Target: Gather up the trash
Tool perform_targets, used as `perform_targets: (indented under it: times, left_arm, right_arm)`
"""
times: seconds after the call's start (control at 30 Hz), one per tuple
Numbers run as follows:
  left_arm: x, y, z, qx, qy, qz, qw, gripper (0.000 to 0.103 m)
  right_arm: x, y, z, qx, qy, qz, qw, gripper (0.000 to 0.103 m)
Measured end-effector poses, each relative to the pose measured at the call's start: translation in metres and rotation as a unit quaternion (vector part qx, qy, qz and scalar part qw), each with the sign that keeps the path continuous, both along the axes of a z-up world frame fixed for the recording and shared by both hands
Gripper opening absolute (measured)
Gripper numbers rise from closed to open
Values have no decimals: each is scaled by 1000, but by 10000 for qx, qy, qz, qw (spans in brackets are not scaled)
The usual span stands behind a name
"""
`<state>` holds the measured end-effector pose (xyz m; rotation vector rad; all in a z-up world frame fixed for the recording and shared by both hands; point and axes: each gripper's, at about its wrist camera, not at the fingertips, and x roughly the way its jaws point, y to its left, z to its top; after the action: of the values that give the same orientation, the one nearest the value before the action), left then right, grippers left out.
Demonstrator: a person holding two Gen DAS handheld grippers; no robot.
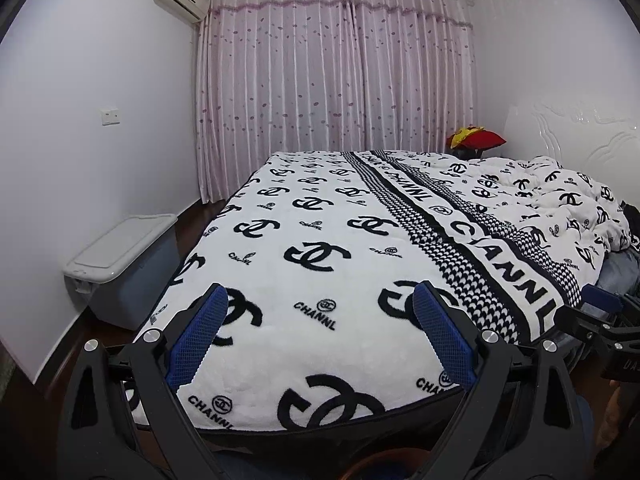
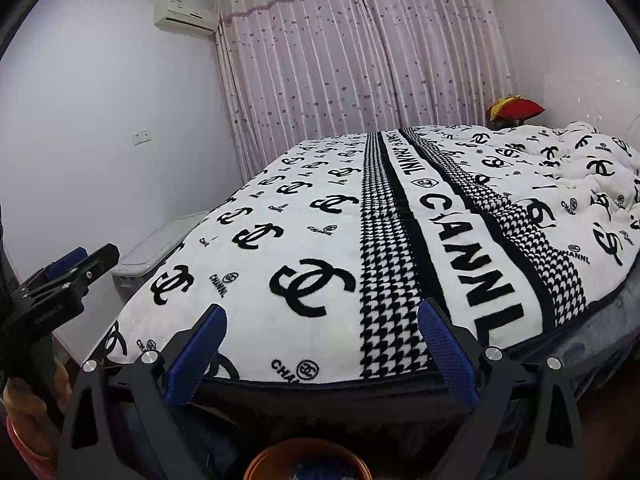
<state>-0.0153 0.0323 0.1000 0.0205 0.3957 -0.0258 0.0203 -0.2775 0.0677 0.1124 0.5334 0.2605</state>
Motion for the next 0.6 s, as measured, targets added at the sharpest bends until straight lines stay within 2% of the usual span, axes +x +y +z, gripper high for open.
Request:
perform_targets:
  times: [0.6]
  left_arm:
    - [-1,0,5,-20,-55,12,10000,91]
  right_arm:
    - [1,1,-2,-16,41,14,10000,95]
